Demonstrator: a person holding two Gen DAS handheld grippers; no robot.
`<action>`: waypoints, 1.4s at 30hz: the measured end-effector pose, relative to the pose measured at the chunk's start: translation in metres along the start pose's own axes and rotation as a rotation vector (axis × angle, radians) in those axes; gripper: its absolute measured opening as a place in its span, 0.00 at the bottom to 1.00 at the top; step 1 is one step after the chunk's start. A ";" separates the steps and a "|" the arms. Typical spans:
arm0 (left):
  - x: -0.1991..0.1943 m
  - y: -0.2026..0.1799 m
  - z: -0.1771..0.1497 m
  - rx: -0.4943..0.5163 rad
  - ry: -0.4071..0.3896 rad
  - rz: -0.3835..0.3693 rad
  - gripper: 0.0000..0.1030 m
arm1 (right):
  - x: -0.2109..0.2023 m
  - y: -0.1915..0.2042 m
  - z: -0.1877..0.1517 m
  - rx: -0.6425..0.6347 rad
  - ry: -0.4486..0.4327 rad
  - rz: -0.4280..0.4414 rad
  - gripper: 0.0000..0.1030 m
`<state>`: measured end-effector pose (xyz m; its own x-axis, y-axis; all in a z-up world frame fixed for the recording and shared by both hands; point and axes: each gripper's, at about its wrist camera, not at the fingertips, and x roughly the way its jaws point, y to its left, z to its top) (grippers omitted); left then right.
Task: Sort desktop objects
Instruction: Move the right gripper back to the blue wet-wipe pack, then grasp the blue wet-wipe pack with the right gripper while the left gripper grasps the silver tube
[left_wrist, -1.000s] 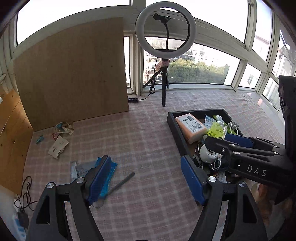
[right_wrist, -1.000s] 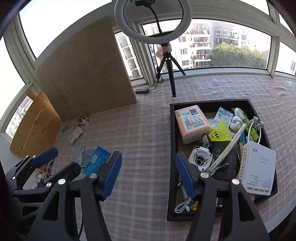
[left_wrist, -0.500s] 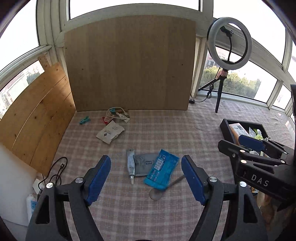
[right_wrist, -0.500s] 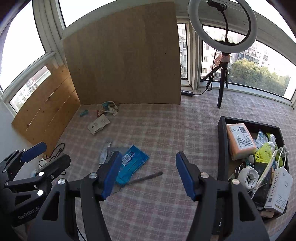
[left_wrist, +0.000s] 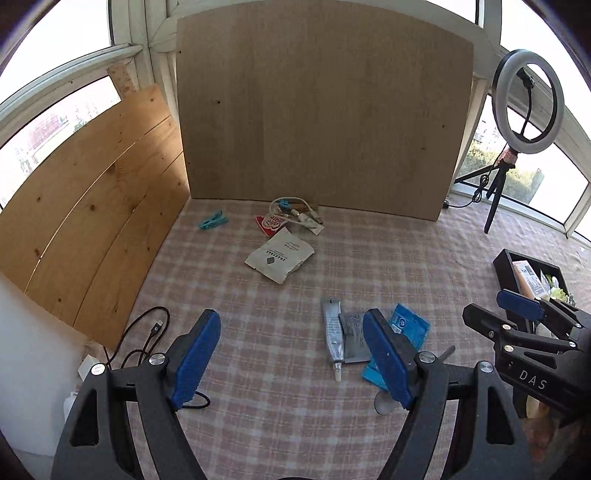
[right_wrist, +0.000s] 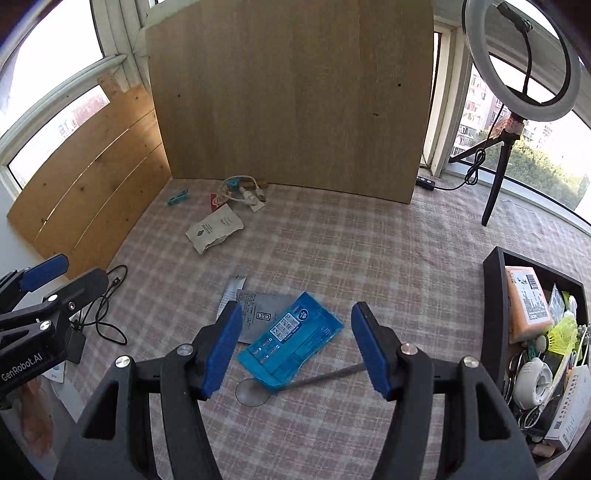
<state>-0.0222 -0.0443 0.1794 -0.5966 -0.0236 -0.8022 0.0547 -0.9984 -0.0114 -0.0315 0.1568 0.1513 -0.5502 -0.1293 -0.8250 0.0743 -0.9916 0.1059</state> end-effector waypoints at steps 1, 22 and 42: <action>0.009 0.005 0.003 -0.003 0.015 0.002 0.76 | 0.007 -0.002 0.001 0.008 0.017 0.004 0.59; 0.148 -0.029 -0.025 0.087 0.317 -0.103 0.71 | 0.137 -0.049 -0.027 0.190 0.319 0.030 0.59; 0.170 -0.046 -0.056 0.147 0.335 -0.023 0.56 | 0.157 -0.005 -0.032 0.098 0.340 -0.114 0.75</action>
<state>-0.0812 0.0009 0.0098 -0.3000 -0.0077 -0.9539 -0.0858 -0.9957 0.0350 -0.0912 0.1416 0.0035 -0.2418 -0.0257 -0.9700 -0.0604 -0.9973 0.0415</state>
